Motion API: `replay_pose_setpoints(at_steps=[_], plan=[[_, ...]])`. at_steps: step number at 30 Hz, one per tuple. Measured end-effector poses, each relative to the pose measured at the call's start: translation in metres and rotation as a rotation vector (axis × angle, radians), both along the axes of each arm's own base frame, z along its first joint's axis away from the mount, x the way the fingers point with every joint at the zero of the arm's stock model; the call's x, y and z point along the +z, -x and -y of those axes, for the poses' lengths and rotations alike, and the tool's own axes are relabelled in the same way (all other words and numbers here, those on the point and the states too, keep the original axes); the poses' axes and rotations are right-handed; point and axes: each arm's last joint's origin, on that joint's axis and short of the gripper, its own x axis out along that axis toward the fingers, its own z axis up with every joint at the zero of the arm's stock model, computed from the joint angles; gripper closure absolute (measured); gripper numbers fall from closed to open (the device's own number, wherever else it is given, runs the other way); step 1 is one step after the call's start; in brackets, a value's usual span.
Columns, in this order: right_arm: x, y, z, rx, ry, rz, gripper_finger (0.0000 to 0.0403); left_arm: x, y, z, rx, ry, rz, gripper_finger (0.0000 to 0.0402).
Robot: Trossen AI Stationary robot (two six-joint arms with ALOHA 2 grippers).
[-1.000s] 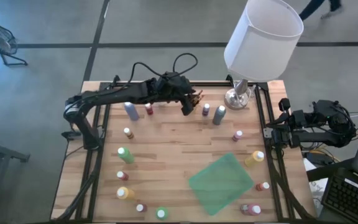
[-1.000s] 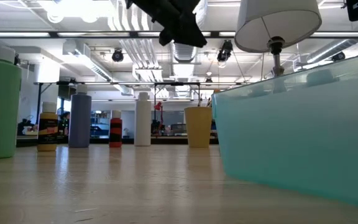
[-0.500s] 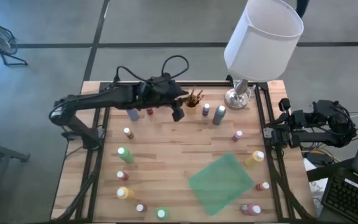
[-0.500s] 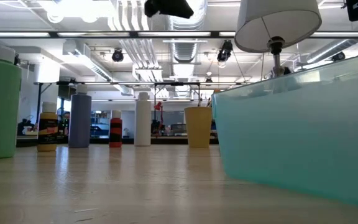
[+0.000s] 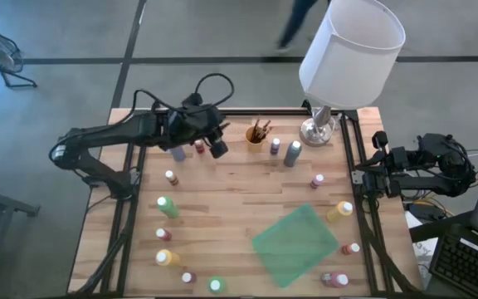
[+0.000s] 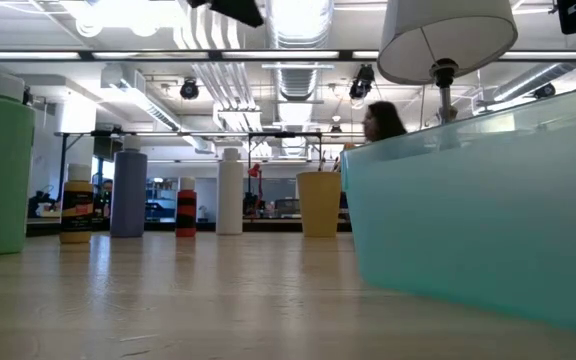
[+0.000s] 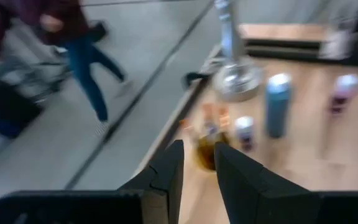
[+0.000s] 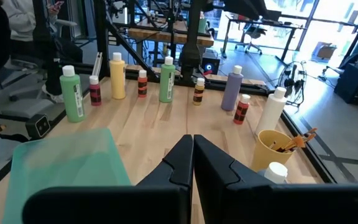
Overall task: Pick & Place Paint Supplies
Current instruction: Put the big pink paint bottle into the green bin
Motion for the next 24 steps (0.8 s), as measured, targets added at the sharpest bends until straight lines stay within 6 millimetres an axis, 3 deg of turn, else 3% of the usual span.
replay_pose_setpoints(at_steps=[7, 14, 24], plan=[[0.000, 0.000, 0.000, 0.000, 0.000, 0.000, 0.0394, -0.011, 0.011, -0.005, 0.217, -0.089, -0.135, 0.0305], [0.000, 0.000, 0.000, 0.000, 0.000, 0.000, 0.0394, -0.035, 0.011, -0.009, 0.340, -0.115, -0.181, 0.0305], [0.000, 0.000, 0.000, 0.000, 0.000, 0.000, 0.0394, -0.074, 0.011, -0.038, 0.487, -0.078, -0.163, 0.0305]])
